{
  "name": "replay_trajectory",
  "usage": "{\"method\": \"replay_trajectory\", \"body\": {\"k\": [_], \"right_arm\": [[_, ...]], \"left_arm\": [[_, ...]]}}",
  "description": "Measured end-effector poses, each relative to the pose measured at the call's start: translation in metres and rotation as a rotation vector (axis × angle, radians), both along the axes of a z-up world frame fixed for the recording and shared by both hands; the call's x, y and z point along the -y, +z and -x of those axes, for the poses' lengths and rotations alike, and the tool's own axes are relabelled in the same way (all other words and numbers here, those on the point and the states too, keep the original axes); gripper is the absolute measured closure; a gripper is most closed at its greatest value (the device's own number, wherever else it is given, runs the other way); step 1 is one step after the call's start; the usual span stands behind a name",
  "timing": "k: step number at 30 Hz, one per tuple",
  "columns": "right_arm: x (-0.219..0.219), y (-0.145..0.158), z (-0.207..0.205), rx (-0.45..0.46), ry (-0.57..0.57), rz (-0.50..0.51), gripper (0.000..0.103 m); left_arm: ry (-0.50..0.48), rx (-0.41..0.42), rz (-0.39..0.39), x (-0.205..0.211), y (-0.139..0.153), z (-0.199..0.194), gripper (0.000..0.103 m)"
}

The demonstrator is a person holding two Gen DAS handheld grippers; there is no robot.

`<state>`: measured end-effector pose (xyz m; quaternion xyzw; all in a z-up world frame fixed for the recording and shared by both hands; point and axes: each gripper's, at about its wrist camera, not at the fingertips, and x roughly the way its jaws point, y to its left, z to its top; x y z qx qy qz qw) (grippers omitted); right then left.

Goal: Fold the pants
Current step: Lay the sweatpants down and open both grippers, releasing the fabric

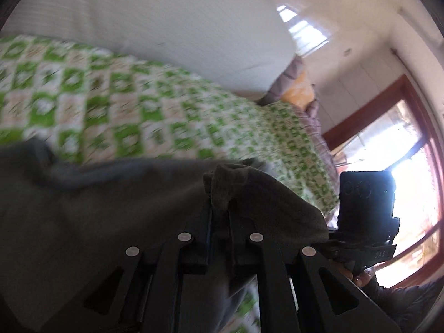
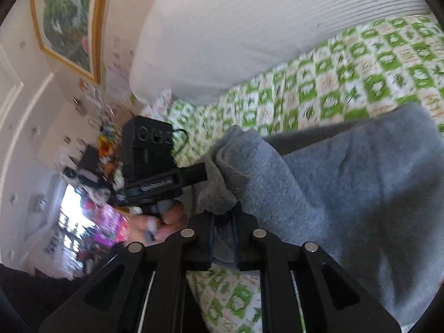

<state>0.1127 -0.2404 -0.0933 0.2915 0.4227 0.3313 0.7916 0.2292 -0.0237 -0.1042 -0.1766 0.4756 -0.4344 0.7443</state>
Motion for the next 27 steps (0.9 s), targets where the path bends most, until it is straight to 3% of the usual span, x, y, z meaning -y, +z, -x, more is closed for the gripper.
{"method": "replay_trajectory", "body": {"k": [2, 9, 11, 12, 17, 20, 27], "right_arm": [[-0.011, -0.010, -0.005, -0.024, 0.015, 0.051, 0.086], [-0.029, -0.021, -0.002, -0.066, 0.079, 0.145, 0.066], [-0.027, -0.012, 0.003, -0.052, 0.091, 0.156, 0.049], [-0.026, -0.007, 0.005, -0.040, 0.091, 0.158, 0.046], [-0.005, 0.025, 0.008, 0.019, 0.096, 0.123, 0.045], [-0.003, 0.039, -0.005, 0.062, 0.108, 0.214, 0.045], [-0.029, 0.034, -0.056, 0.038, 0.246, 0.386, 0.045]], "left_arm": [[0.027, -0.017, -0.043, -0.011, -0.004, 0.004, 0.093], [0.113, -0.039, -0.033, -0.052, 0.005, 0.032, 0.087], [0.111, -0.020, -0.029, -0.050, 0.015, 0.048, 0.087], [0.111, -0.014, -0.029, -0.047, 0.018, 0.054, 0.086], [0.145, -0.032, 0.005, -0.032, 0.030, 0.086, 0.072], [0.221, -0.044, -0.016, -0.022, 0.031, 0.098, 0.060], [0.332, -0.076, -0.151, 0.003, 0.004, 0.094, 0.059]]}}
